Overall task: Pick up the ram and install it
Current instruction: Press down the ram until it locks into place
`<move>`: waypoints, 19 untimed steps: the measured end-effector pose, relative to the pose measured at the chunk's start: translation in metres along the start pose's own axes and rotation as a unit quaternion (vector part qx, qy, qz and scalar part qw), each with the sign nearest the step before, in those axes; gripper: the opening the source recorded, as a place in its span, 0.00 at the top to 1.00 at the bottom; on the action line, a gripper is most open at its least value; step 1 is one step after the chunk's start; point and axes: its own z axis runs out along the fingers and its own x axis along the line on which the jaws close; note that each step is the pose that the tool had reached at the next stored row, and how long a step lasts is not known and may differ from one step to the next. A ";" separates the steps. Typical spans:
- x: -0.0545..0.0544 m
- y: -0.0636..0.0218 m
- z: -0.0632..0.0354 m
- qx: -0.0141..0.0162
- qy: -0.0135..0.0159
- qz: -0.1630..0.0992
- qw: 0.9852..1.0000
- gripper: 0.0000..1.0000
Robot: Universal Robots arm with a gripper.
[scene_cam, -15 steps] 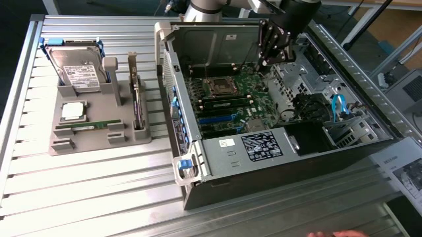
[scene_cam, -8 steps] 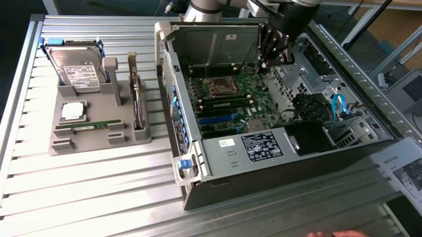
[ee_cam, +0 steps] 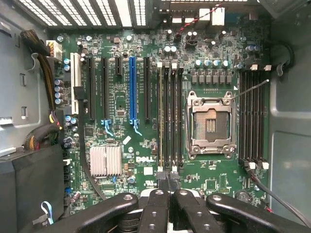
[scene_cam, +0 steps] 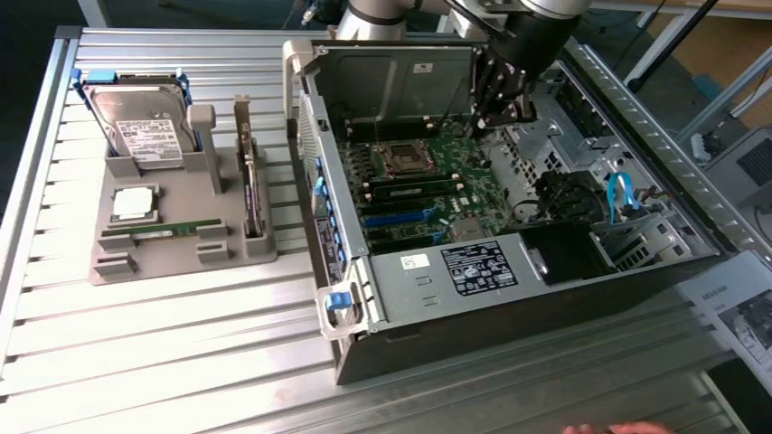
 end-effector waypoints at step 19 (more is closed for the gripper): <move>0.001 0.0007 0.0184 0.007 0.000 0.000 1.000 0.90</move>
